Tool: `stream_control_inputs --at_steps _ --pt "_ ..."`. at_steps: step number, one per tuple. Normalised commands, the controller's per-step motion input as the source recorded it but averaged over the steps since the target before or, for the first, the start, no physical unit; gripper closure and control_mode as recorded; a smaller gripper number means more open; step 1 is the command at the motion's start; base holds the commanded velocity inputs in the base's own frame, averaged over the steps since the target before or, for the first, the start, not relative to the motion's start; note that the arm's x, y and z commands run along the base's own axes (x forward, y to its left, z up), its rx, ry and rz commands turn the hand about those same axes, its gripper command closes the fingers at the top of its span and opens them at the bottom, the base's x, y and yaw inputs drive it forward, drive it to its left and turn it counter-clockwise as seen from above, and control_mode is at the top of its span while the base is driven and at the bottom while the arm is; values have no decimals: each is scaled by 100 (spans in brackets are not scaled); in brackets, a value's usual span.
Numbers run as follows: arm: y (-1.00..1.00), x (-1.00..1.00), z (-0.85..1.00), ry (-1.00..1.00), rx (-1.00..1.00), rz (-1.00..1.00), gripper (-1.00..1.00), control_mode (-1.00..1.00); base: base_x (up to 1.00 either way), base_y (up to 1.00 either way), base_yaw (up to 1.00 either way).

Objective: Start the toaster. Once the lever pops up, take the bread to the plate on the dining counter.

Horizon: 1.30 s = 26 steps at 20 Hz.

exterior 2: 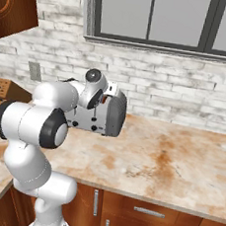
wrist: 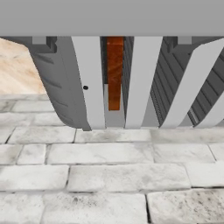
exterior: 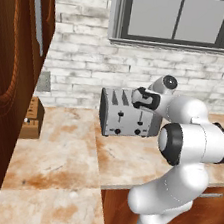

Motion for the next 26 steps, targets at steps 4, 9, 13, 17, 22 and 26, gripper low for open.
stream_control_inputs --at_steps 4,9,13,17,22,26 --pt "0 0 0 0 0 0 -100 -100 0 0 0" --pt "0 0 0 0 0 0 -100 -100 0 0 0" --pt "0 0 0 0 0 0 -100 -100 0 0 0" --pt "0 0 0 0 0 0 -100 -100 0 0 0" --pt "0 0 0 0 0 0 -100 -100 0 0 0" --pt "0 0 0 0 0 0 -100 -100 0 0 0"
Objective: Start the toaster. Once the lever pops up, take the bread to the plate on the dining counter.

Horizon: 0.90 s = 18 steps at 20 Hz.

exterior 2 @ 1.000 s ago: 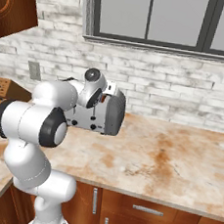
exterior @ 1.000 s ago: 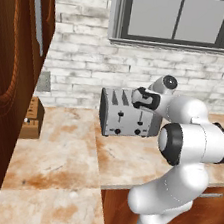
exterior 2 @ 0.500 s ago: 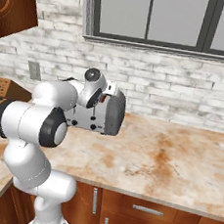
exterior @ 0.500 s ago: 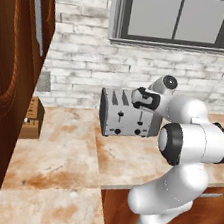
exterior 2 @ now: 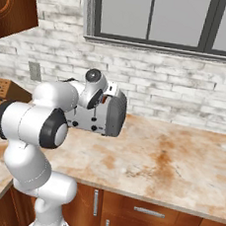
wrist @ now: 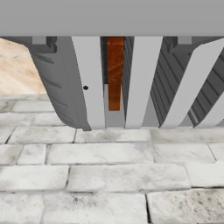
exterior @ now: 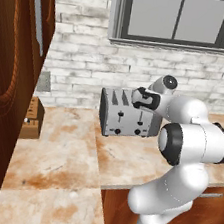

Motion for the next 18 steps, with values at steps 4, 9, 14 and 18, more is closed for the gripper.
stream_control_inputs --at_steps 4,9,14,18 --pt "0 0 0 0 0 0 -100 -100 0 0 0" --pt "0 0 0 0 0 0 -100 -100 0 0 0" --pt "0 0 0 0 0 0 -100 -100 0 0 0" --pt "0 0 0 0 0 0 -100 -100 0 0 0"
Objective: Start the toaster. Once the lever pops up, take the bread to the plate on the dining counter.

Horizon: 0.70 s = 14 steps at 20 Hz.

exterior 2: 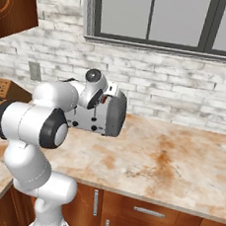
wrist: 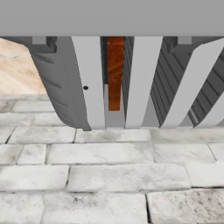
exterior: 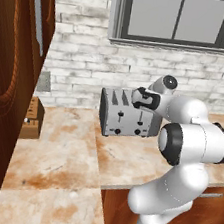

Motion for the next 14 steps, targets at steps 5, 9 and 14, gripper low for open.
stream_control_inputs --at_steps 5,9,14 --pt "0 0 0 0 0 0 -100 -100 0 0 0" --pt "0 0 0 0 0 0 -100 -100 0 0 0" --pt "0 0 0 0 0 0 -100 -100 0 0 0"
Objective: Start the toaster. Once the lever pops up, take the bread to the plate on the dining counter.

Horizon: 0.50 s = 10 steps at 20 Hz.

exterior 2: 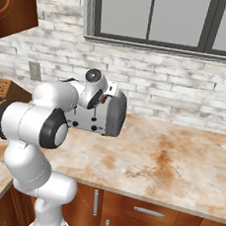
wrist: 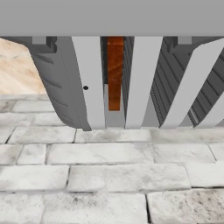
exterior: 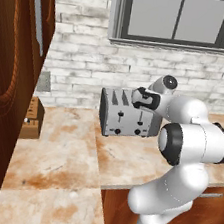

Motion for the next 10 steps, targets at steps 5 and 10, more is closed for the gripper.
stream_control_inputs --at_steps 5,10 --pt "0 0 0 0 0 0 -100 -100 0 0 0" --pt "0 0 0 0 0 0 -100 -100 0 0 0"
